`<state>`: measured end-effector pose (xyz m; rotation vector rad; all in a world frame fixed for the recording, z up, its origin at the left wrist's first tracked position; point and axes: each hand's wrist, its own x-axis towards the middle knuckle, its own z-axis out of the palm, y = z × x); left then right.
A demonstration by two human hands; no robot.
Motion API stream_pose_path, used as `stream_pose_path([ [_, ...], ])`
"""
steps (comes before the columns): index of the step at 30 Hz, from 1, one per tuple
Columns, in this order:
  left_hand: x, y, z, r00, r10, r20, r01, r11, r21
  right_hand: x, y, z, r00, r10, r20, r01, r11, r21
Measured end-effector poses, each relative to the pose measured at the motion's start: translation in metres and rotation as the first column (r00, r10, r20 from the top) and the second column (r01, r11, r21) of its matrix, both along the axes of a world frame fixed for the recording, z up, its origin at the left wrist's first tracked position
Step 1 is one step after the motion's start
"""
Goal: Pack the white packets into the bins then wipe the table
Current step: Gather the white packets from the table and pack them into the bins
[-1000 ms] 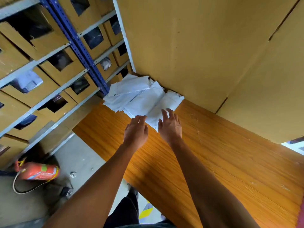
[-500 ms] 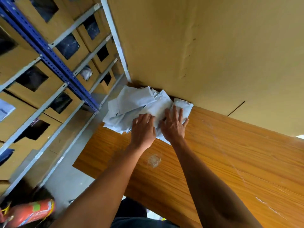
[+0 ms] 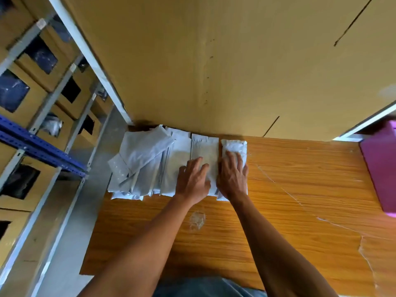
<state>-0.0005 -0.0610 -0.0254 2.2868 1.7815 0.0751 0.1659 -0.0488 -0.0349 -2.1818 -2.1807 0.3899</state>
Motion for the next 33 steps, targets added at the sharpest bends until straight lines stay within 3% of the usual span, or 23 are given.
stream_pose_path([
  [6,0.026,0.018,-0.010,0.996,-0.011,0.092,0.008,0.999,0.036,0.029,-0.002,-0.002,0.993,-0.115,-0.016,0.116,0.990,0.077],
  [12,0.049,0.027,-0.028,1.000,-0.015,-0.017,0.012,0.987,-0.158,0.042,-0.011,-0.013,0.997,-0.079,-0.024,0.079,0.996,-0.029],
  [16,0.053,0.022,-0.033,0.997,-0.052,-0.060,0.046,0.995,-0.094,0.045,-0.018,-0.016,0.994,-0.106,-0.035,0.106,0.994,-0.019],
  [23,0.062,0.027,-0.042,0.999,0.027,-0.048,-0.028,0.999,-0.033,0.055,-0.022,-0.021,0.989,-0.139,-0.047,0.140,0.990,0.021],
  [33,0.061,0.024,-0.055,1.000,0.002,0.002,-0.002,0.996,0.090,0.054,-0.020,-0.025,0.990,-0.137,-0.031,0.136,0.991,-0.012],
])
